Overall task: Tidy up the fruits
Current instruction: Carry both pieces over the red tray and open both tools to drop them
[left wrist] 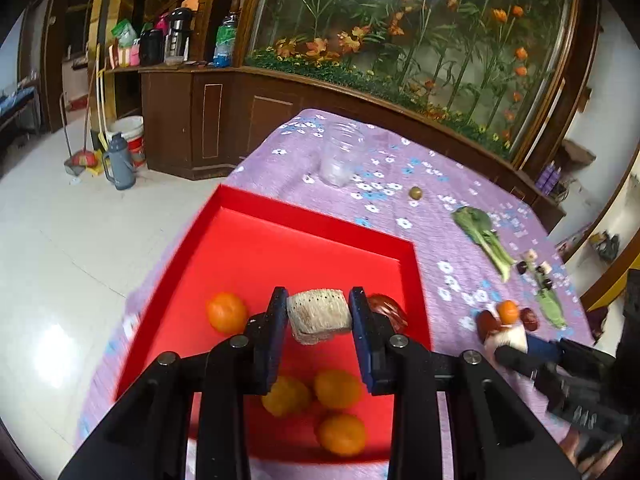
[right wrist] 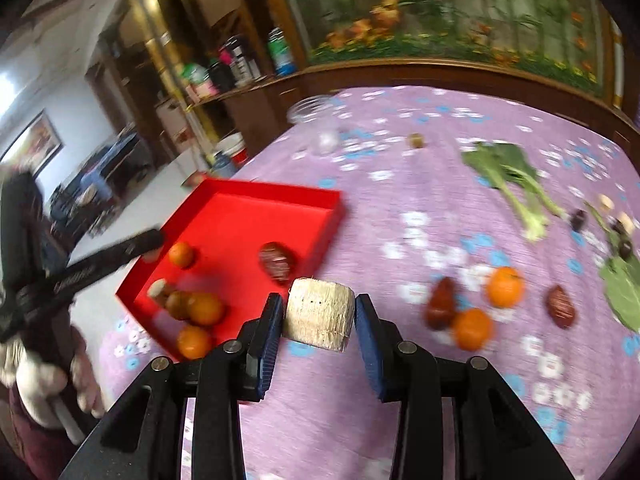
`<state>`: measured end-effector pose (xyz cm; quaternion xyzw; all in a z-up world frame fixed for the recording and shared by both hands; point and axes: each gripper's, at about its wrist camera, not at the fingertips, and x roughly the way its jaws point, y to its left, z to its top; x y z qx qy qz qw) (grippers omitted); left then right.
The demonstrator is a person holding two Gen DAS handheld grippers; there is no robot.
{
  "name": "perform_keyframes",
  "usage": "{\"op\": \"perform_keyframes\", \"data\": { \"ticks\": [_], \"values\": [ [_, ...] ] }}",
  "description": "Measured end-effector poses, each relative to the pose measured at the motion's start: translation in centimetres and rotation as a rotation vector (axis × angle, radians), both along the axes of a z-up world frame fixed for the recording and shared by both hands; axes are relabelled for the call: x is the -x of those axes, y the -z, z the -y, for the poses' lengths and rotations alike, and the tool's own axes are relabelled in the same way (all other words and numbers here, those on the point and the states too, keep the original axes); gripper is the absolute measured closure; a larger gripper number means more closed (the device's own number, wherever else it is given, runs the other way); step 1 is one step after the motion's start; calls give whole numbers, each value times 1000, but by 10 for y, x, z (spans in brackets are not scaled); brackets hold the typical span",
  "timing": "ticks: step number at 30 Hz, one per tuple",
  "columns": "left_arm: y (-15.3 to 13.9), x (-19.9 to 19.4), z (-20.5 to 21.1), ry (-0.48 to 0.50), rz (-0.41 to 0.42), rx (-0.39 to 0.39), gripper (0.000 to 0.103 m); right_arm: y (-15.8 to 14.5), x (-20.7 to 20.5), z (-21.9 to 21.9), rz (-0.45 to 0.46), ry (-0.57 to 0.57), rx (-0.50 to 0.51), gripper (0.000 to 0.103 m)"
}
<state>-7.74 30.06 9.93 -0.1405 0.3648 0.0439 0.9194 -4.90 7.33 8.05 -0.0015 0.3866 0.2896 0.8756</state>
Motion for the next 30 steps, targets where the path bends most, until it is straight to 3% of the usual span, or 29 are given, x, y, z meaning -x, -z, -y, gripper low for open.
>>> {"op": "perform_keyframes", "data": {
  "ticks": [8,22,27,30],
  "values": [
    [25,-38,-7,23,-82,10,73,27,0,-60,-48,-97,39,63],
    [42,-56,-8,17,-143,12,73,51,2,-96,-20,-158,122,62],
    [36,-51,-9,-9,-132,-1,49,55,10,-102,-2,-170,133,62],
    [26,-43,-6,-30,-113,-10,41,54,11,-102,0,-178,130,62]
  ]
}}
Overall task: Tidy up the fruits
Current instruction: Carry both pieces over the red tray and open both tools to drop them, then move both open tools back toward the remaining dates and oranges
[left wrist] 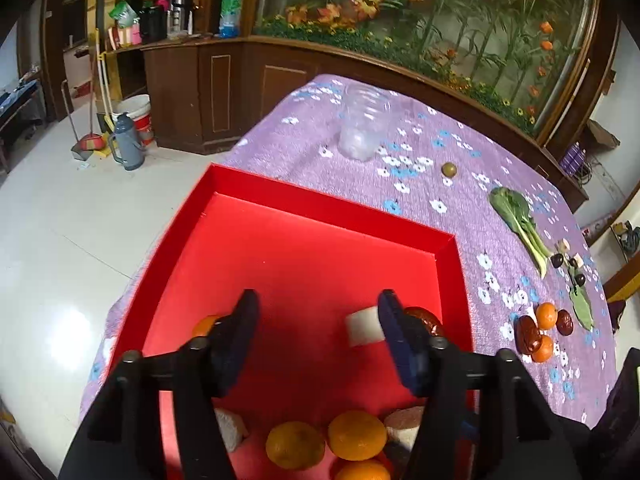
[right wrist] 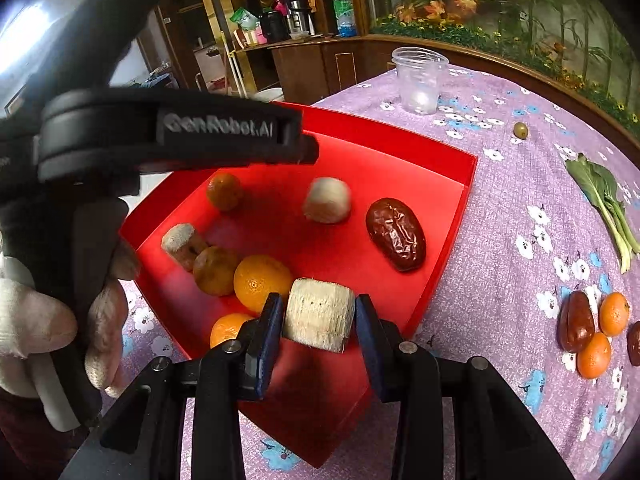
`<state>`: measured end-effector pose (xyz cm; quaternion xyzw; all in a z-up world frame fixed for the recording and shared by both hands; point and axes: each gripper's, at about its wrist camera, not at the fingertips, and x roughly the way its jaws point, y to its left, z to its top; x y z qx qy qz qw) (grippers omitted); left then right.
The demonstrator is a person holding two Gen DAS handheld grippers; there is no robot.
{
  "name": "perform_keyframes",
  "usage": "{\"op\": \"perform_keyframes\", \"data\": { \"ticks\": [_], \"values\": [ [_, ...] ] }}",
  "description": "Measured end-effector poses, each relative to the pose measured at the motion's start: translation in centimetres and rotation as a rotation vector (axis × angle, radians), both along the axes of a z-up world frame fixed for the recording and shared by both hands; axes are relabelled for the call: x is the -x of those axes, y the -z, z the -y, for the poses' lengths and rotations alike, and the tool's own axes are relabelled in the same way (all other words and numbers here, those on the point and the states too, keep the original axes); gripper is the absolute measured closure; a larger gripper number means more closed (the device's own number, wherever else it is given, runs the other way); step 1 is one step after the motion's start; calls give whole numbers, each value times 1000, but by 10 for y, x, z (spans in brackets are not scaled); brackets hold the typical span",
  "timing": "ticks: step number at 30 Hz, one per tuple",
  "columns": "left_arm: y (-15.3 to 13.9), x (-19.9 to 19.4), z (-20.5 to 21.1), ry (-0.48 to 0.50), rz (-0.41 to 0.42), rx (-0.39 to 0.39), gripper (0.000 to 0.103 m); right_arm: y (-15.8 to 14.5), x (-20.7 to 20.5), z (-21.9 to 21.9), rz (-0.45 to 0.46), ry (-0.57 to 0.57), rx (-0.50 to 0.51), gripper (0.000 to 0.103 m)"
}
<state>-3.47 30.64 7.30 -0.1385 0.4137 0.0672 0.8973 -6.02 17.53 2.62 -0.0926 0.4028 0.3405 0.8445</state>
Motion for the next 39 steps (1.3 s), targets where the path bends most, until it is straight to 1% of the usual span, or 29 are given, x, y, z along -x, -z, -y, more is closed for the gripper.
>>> {"op": "perform_keyframes", "data": {
  "ticks": [2,5,7,9,12,16,19,25,27,29,35,39],
  "values": [
    [-6,7,4,3,16,-9,40,-3,3,2,5,-5,-5,60],
    [-17,20,12,4,44,-31,40,-8,8,7,19,-3,-21,52],
    [-23,31,20,5,68,-48,37,-12,14,14,27,2,-39,48],
    [-29,43,28,4,90,-69,33,-16,22,24,45,19,-51,45],
    [-34,58,39,-5,109,-91,32,-18,31,39,59,57,-62,44],
    [-33,72,51,-12,107,-80,31,-15,36,64,29,121,-99,40],
    [-31,81,60,-12,96,-77,31,-12,41,76,19,155,-105,40],
    [-34,96,80,-6,92,-148,31,-12,54,98,20,208,-116,39],
    [-36,100,88,3,91,-171,28,-13,55,103,21,217,-125,37],
    [-36,101,94,14,89,-183,26,-15,58,109,26,226,-136,36],
    [-36,103,110,39,81,-215,26,-19,68,119,48,232,-154,34],
    [-36,104,116,48,80,-228,26,-17,69,125,44,240,-164,34]
  ]
}}
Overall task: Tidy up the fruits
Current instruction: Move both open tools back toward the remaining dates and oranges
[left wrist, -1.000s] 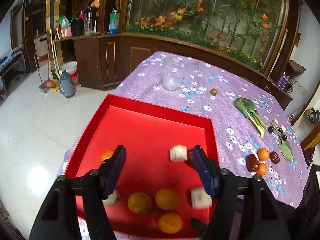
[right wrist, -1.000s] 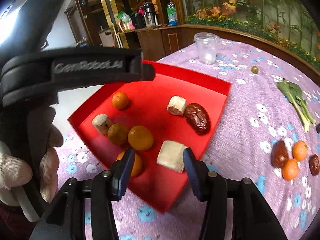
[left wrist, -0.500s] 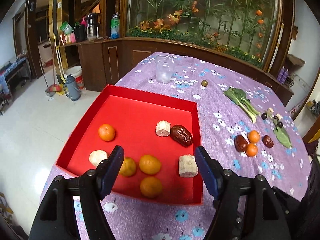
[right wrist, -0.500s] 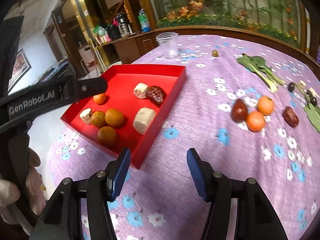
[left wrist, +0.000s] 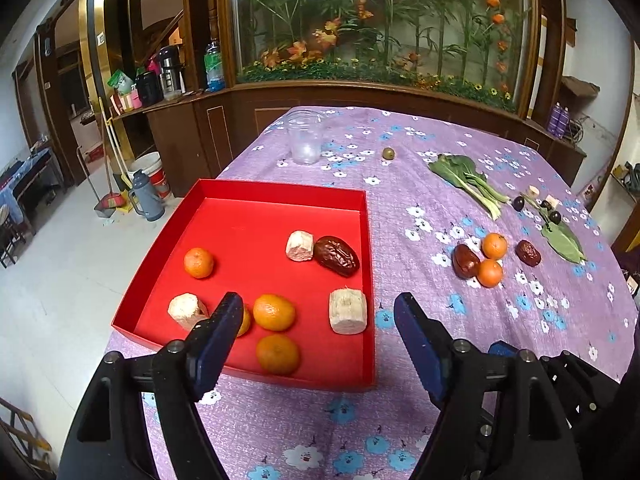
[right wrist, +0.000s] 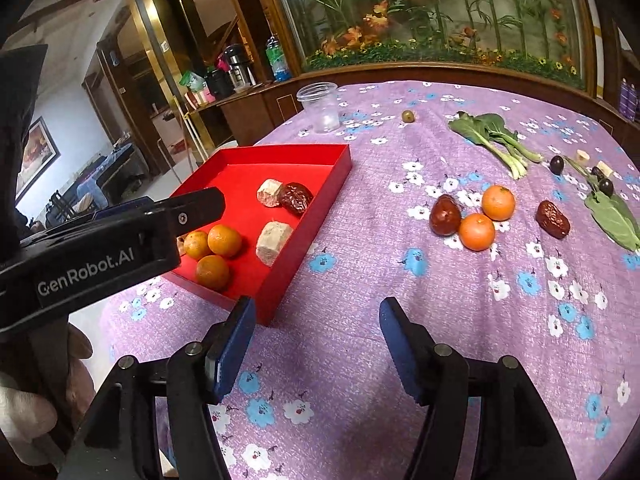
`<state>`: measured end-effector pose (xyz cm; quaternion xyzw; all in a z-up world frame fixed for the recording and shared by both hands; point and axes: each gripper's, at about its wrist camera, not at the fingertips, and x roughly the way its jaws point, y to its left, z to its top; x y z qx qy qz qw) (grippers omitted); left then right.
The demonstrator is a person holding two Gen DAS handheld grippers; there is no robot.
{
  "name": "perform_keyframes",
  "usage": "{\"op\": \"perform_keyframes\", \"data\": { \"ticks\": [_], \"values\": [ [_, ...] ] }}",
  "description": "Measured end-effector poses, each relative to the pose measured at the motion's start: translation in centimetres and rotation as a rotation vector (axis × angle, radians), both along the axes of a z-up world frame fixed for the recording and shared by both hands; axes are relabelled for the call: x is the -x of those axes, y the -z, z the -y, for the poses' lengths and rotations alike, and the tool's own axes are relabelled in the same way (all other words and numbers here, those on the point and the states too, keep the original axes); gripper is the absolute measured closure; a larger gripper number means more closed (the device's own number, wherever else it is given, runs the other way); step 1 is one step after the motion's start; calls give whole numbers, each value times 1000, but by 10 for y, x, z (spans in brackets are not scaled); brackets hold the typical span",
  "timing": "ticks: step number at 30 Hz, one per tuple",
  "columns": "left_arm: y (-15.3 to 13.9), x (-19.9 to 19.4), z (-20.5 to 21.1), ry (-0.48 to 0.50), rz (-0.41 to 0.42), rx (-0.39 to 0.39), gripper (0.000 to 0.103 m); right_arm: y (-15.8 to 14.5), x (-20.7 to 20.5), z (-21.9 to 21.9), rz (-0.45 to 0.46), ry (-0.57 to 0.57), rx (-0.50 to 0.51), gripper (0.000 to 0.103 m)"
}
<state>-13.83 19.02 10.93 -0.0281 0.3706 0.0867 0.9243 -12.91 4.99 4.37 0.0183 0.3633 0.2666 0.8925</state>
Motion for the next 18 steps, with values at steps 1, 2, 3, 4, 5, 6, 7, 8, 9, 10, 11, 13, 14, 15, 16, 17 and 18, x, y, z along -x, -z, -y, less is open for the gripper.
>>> {"op": "perform_keyframes", "data": {
  "ticks": [1,2,3,4,5,6,7,8,9,10,11,13,14,15,16,17,18],
  "values": [
    [0,0,2,1,-1,-2,26,1,0,1,-2,2,-2,34],
    [0,-1,3,4,-4,-6,26,1,0,3,-4,4,-4,34],
    [1,-1,4,5,-5,-7,26,2,-1,5,-8,7,-8,33],
    [1,-2,5,6,-7,-9,26,2,-1,6,-10,9,-11,33],
    [2,-2,6,8,-9,-10,26,2,-1,7,-12,10,-13,33],
    [2,-2,7,10,-10,-12,26,2,-2,8,-14,12,-15,33],
    [2,-2,8,11,-12,-13,26,3,-2,9,-16,13,-18,33],
    [3,-3,10,13,-16,-15,26,3,-3,10,-17,14,-19,32],
    [3,-4,10,14,-17,-16,26,3,-3,10,-19,14,-21,32],
    [4,-4,11,16,-19,-17,26,3,-3,11,-20,15,-22,32],
    [4,-5,12,18,-21,-18,26,4,-4,11,-22,16,-24,32],
    [6,-6,15,22,-25,-20,26,5,-4,13,-26,19,-27,31],
    [7,-7,16,25,-28,-21,26,5,-4,14,-28,20,-28,31],
    [7,-8,17,27,-31,-21,26,6,-5,15,-30,21,-30,31],
    [8,-9,18,29,-33,-21,26,7,-6,16,-32,24,-32,31],
    [9,-11,20,32,-38,-21,26,7,-6,17,-34,26,-33,31],
    [10,-12,21,34,-41,-22,26,8,-7,18,-36,28,-35,31]
  ]
}}
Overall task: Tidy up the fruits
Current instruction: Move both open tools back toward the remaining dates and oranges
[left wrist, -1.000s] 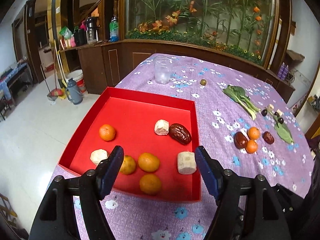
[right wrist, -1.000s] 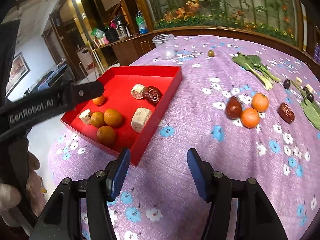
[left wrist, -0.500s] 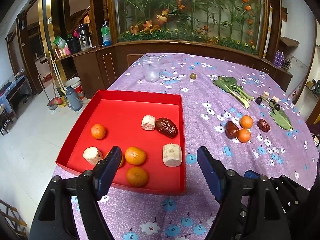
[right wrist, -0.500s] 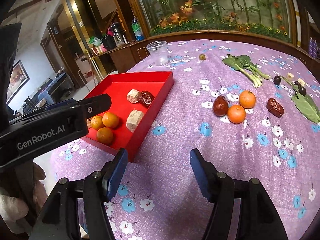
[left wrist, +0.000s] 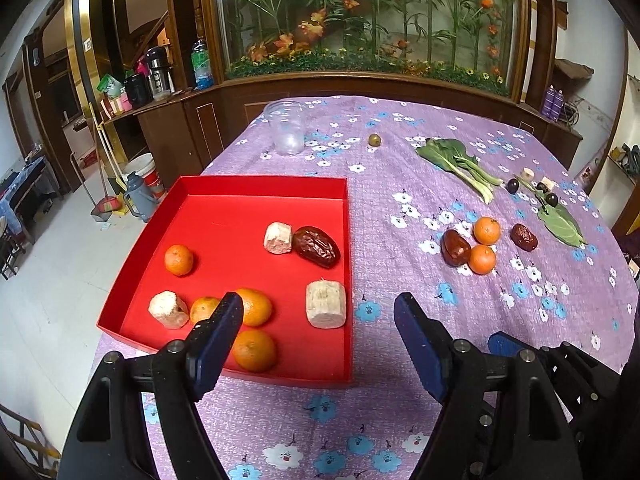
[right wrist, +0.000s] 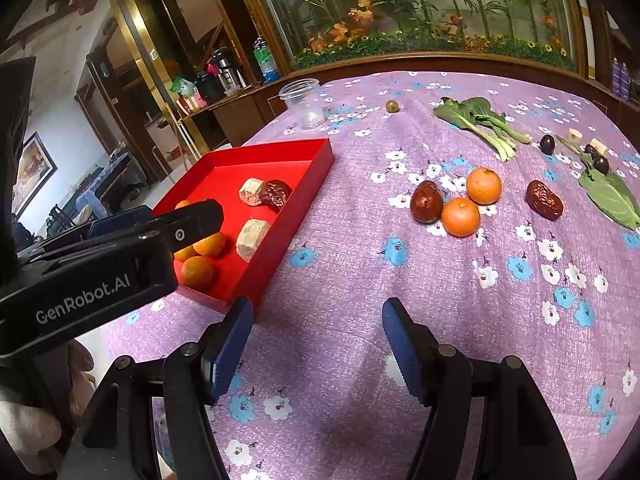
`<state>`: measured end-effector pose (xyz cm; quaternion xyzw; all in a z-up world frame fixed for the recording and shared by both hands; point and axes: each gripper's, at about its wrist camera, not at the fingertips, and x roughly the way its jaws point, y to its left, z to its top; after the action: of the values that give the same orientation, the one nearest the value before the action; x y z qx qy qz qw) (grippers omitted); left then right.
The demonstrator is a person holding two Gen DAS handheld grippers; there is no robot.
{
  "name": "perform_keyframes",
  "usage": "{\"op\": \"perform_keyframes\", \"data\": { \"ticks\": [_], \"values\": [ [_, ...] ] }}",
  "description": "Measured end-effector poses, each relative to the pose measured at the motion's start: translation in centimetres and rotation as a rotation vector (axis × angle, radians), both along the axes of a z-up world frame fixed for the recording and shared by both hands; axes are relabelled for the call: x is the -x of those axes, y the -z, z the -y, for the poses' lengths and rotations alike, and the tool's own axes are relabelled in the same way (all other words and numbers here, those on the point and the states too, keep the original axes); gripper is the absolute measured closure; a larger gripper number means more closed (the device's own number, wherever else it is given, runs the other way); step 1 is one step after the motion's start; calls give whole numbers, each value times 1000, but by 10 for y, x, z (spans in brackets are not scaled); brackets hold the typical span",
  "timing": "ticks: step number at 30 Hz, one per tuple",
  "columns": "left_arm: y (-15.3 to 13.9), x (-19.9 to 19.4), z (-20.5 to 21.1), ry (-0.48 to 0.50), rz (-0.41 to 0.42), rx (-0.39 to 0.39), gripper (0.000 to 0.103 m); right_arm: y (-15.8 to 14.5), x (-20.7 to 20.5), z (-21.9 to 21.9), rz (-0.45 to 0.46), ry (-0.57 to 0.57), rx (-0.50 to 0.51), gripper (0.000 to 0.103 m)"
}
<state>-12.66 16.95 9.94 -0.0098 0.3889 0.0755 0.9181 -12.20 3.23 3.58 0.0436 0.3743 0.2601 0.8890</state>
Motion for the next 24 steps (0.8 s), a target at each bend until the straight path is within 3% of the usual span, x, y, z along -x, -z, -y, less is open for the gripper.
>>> {"op": "perform_keyframes", "data": {
  "ticks": [17,24],
  "values": [
    [18,-24,19,41,-55,-11,26,16,-26,24,-70,46,-44,29],
    [12,-23,28,90,3,0,26,18,-32,32,-92,53,-72,28]
  ]
}}
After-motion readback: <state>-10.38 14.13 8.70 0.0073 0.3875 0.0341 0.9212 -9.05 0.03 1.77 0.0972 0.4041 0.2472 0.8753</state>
